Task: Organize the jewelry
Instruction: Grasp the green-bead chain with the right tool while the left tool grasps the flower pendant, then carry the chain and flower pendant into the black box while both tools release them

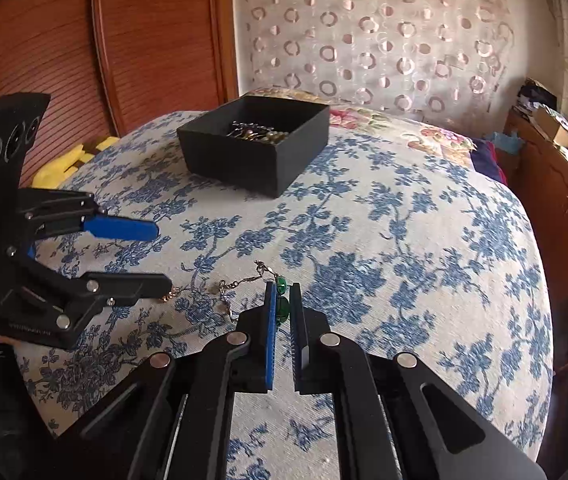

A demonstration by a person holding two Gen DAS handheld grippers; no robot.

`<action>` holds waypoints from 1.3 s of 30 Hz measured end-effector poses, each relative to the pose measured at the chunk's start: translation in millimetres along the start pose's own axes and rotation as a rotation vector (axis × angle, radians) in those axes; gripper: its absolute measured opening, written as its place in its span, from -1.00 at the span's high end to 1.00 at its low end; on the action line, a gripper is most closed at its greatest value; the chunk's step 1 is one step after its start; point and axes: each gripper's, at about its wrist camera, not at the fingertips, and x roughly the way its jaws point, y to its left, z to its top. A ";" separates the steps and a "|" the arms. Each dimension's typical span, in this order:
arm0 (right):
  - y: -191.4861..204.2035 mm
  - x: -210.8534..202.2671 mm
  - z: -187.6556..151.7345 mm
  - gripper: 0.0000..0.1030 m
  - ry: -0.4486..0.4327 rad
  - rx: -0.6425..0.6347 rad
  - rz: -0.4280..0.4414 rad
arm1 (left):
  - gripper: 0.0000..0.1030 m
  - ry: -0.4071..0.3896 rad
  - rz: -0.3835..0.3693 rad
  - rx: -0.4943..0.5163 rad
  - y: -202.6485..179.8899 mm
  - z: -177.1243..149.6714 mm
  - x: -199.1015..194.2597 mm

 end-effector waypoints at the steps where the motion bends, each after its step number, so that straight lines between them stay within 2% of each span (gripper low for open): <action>1: -2.3 -1.8 -0.9 0.86 -0.003 0.007 -0.001 | 0.10 0.005 -0.001 0.005 -2.6 -0.7 1.4; 7: -6.1 -4.3 -4.0 0.86 -0.007 0.016 0.001 | 0.32 0.046 -0.004 0.020 -7.9 -5.7 11.1; 14: -1.5 -2.8 -3.9 0.86 -0.005 0.008 0.007 | 0.39 0.046 0.000 0.038 -10.3 -6.3 13.2; 17: 0.2 -2.1 -2.8 0.86 -0.004 0.007 0.007 | 0.59 0.043 0.017 0.052 -11.6 -6.1 14.2; 18: 0.3 -2.1 -2.8 0.86 -0.005 0.007 0.006 | 0.72 0.043 0.017 0.052 -11.6 -5.4 15.0; 19: 0.4 -2.4 -2.6 0.86 -0.005 0.007 0.006 | 0.75 0.043 0.011 0.048 -10.8 -5.2 15.2; 30: 2.2 -6.9 6.5 0.86 -0.022 0.001 0.005 | 0.75 0.003 0.014 0.007 2.5 -0.4 2.3; 39: 8.1 -19.0 37.3 0.86 -0.083 -0.036 0.004 | 0.75 -0.072 0.053 -0.045 27.9 19.8 -20.7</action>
